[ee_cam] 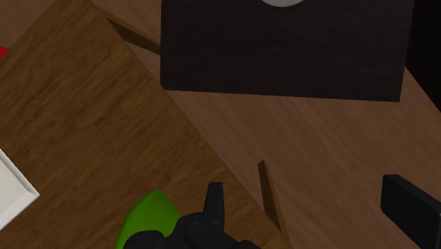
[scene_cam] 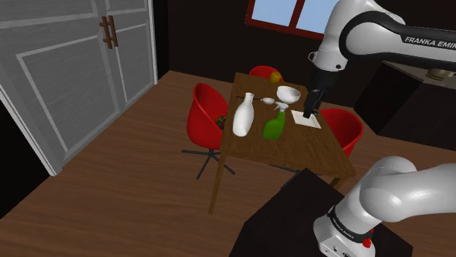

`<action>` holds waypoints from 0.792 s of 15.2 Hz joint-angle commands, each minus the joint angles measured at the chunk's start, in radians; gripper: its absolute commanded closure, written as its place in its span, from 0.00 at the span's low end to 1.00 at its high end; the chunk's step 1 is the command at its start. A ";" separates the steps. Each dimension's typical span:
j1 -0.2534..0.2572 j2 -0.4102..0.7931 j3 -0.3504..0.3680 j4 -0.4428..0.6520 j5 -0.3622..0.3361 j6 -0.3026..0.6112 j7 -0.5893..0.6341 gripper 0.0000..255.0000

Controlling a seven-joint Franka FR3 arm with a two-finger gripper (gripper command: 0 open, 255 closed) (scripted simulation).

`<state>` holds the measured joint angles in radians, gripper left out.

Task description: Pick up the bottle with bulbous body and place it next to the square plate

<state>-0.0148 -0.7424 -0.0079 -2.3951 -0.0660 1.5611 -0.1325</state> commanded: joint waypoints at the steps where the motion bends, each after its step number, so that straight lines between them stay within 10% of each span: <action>1: 0.000 0.000 0.000 0.000 0.000 0.000 0.000 0.00; 12: -0.002 0.421 -0.061 0.226 -0.003 0.215 -0.085 0.00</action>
<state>-0.0173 -0.3609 -0.0641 -2.1926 -0.0703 1.7587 -0.2093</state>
